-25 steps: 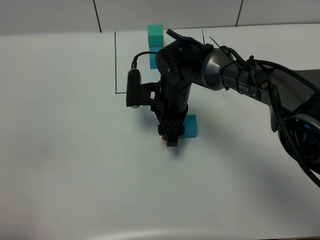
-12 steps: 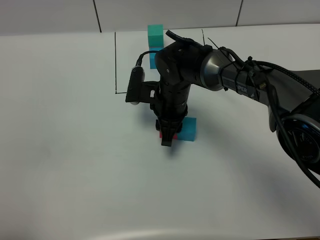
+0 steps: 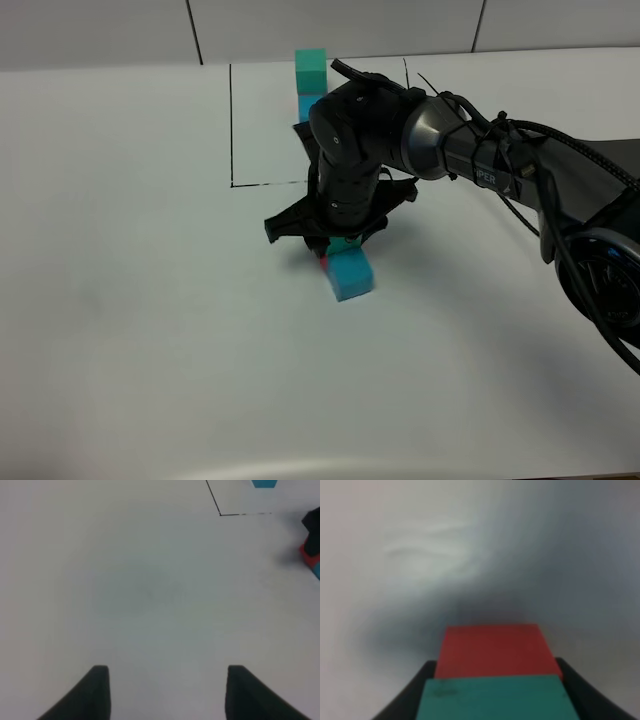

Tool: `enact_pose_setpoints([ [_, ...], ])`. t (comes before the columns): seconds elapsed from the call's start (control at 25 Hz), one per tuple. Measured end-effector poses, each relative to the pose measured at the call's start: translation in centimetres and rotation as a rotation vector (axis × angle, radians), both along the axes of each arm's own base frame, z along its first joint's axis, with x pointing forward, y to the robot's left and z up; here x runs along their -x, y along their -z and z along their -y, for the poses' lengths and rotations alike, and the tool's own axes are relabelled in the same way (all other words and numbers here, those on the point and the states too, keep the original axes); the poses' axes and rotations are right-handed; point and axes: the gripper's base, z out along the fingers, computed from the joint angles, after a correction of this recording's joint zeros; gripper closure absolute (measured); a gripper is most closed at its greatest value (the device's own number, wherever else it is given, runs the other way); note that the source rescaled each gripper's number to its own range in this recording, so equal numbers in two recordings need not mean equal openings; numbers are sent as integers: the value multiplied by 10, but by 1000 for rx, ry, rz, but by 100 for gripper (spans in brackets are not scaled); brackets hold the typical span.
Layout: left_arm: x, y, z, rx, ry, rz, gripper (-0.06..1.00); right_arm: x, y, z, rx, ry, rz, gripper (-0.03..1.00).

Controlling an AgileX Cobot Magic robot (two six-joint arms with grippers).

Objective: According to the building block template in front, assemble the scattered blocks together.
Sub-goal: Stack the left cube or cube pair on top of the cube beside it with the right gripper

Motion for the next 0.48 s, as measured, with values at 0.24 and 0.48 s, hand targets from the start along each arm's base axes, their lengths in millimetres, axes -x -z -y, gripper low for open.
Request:
enact_pose_setpoints([
  [0.24, 0, 0, 0, -1, 0, 0, 79, -4, 0, 4, -6, 216, 24, 96],
  [0.48, 0, 0, 0, -1, 0, 0, 79, -4, -1, 4, -9, 238, 25, 96],
])
